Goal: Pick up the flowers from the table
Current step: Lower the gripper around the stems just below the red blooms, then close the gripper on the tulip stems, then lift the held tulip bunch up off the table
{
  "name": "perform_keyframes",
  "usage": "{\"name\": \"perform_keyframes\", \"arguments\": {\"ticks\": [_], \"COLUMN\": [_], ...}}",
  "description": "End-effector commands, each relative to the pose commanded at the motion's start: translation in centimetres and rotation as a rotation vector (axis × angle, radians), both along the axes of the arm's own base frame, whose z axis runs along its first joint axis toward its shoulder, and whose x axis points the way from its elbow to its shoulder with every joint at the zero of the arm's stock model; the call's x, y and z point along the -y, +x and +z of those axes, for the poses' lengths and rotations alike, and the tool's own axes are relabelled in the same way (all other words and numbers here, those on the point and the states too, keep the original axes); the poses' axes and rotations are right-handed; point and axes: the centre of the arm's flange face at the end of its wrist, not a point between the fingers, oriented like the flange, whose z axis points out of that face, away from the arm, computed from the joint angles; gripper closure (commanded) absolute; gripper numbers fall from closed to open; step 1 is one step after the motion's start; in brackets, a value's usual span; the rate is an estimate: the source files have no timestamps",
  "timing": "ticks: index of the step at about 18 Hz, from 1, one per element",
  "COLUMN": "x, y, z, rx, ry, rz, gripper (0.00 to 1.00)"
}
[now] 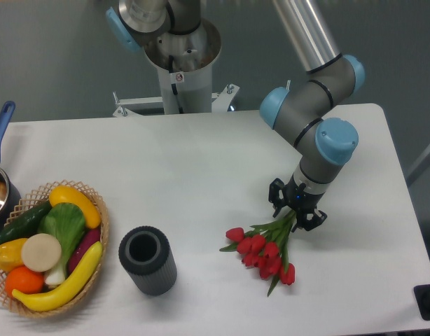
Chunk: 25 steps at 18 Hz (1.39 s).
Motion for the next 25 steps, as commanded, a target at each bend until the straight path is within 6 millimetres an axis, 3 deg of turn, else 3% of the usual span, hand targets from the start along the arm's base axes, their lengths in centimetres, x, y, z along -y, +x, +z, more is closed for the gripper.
{"name": "perform_keyframes", "arguments": {"ticks": [3,13,16,19,25], "x": [-0.1,0.0,0.0,0.2,0.5], "y": [0.0,0.1,0.1,0.5,0.7], "z": [0.2,1.1,3.2,7.3,10.8], "rx": [0.005,-0.007,-0.035,-0.084,-0.12], "ry": [0.0,0.007,0.024,0.057,0.104], "rz": [0.031,0.034,0.039,0.062,0.089], "gripper": [0.8,0.85,0.85,0.85,0.85]}}
